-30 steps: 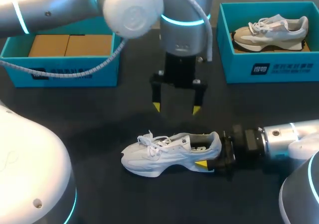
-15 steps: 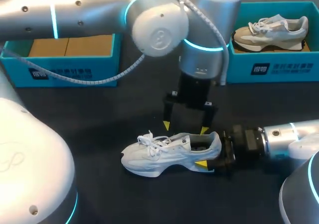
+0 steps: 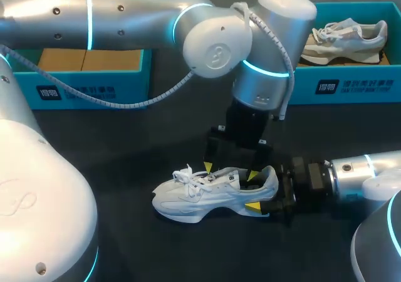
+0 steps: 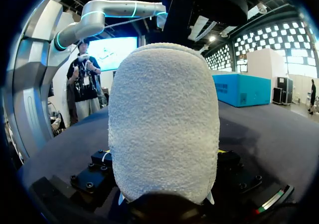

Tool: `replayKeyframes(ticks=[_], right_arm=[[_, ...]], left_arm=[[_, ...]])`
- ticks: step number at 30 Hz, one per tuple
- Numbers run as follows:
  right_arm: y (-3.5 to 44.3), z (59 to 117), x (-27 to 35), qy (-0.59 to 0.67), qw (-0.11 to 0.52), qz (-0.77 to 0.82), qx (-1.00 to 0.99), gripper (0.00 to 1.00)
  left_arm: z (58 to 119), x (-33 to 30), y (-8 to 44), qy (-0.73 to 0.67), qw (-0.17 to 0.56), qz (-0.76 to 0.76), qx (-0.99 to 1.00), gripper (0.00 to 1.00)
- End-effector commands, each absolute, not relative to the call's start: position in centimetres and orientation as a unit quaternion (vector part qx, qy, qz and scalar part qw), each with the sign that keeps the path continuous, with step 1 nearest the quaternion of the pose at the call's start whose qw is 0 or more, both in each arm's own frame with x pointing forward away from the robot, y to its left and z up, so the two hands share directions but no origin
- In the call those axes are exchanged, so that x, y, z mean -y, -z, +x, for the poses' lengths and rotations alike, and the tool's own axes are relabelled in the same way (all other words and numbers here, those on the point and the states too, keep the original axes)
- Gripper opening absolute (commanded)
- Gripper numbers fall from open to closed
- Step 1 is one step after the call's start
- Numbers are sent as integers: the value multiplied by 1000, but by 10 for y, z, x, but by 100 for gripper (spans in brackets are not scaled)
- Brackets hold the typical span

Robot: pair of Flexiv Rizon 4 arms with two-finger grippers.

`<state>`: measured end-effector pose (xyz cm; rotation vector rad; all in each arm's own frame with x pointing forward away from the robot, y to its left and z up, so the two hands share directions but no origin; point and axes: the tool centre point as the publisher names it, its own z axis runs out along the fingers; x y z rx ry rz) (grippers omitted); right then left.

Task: Take the shoe out of the shoebox, open the shoe tongue, remove and reinsert the insole, then place the shoe into the shoebox

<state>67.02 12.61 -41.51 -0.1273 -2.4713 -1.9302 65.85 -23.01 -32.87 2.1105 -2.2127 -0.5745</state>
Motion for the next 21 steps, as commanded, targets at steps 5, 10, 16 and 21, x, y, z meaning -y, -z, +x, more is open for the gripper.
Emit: replayKeyframes(ticks=[5, 10, 16, 21], right_arm=[[417, 671, -126, 614, 1, -41, 788, 0], [417, 671, -126, 614, 1, -41, 788, 0], [417, 671, -126, 614, 1, -41, 788, 0], [417, 671, -126, 614, 1, -41, 788, 0]], left_arm=[[654, 231, 344, 209, 2, 679, 704, 100], [654, 229, 345, 214, -2, 682, 699, 100], [655, 223, 344, 220, -13, 686, 693, 100], [654, 218, 343, 224, -25, 690, 688, 100]])
